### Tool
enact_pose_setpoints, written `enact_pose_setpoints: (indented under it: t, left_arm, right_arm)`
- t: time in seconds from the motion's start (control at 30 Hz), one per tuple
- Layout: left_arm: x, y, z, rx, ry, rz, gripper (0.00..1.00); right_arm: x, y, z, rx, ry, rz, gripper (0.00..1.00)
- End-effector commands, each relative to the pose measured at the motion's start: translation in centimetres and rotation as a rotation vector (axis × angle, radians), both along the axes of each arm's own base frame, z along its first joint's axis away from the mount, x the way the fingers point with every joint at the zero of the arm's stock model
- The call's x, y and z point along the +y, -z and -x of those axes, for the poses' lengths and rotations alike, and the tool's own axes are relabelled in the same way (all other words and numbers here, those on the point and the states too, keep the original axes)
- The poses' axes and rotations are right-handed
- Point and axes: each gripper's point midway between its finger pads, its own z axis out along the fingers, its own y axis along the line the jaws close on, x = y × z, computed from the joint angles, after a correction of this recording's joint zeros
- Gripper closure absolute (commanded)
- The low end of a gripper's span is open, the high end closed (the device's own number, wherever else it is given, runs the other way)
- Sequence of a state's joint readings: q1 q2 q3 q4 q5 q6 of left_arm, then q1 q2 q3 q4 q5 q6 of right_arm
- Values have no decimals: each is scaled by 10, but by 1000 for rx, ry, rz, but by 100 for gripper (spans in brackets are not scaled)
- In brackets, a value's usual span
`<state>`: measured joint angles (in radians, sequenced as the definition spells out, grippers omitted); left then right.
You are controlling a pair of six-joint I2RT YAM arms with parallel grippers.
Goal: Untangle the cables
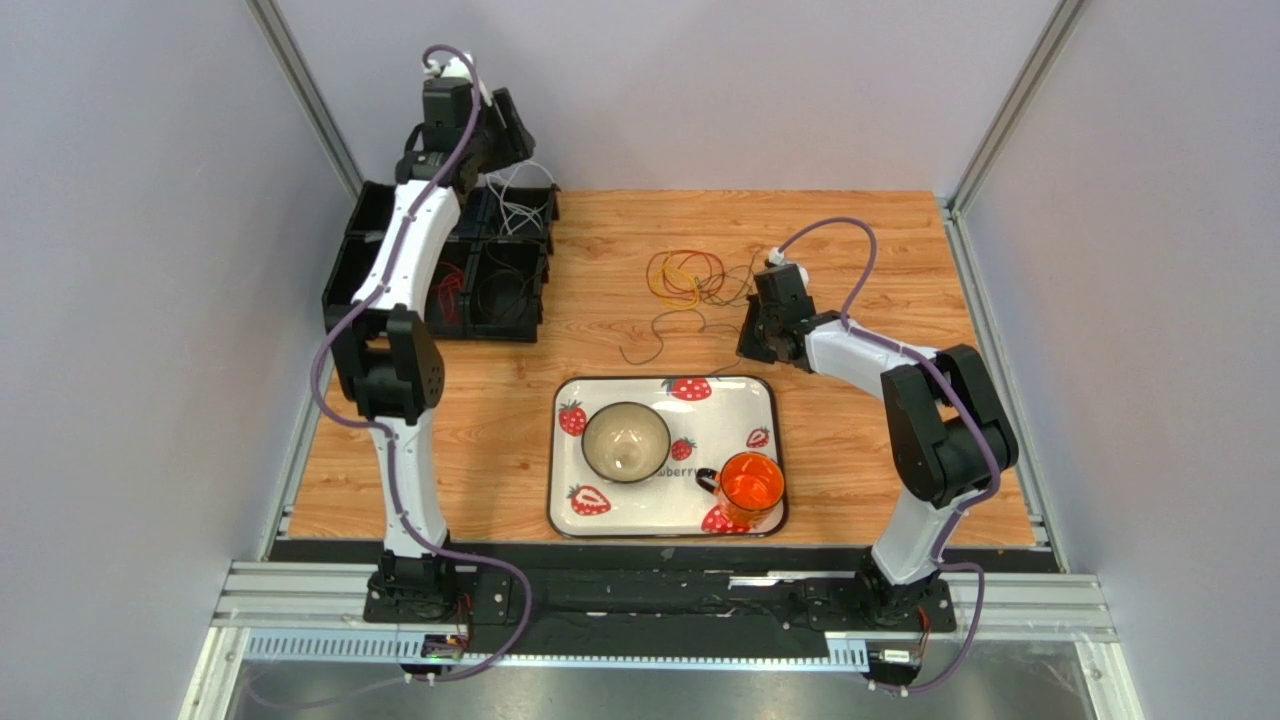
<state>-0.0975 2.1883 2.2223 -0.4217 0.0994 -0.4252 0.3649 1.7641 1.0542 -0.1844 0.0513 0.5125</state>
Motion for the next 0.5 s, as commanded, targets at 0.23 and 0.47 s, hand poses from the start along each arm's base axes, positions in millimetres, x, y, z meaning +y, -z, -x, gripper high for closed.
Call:
enact_pose_setpoints:
  t: [0.23, 0.47]
  left_arm:
    - [-52, -32, 96, -57, 125, -6, 38]
    - [-100, 30, 170, 56, 290, -51, 42]
  right_arm:
    - [2, -14, -11, -52, 15, -21, 100]
    - [1, -16, -10, -67, 20, -23, 100]
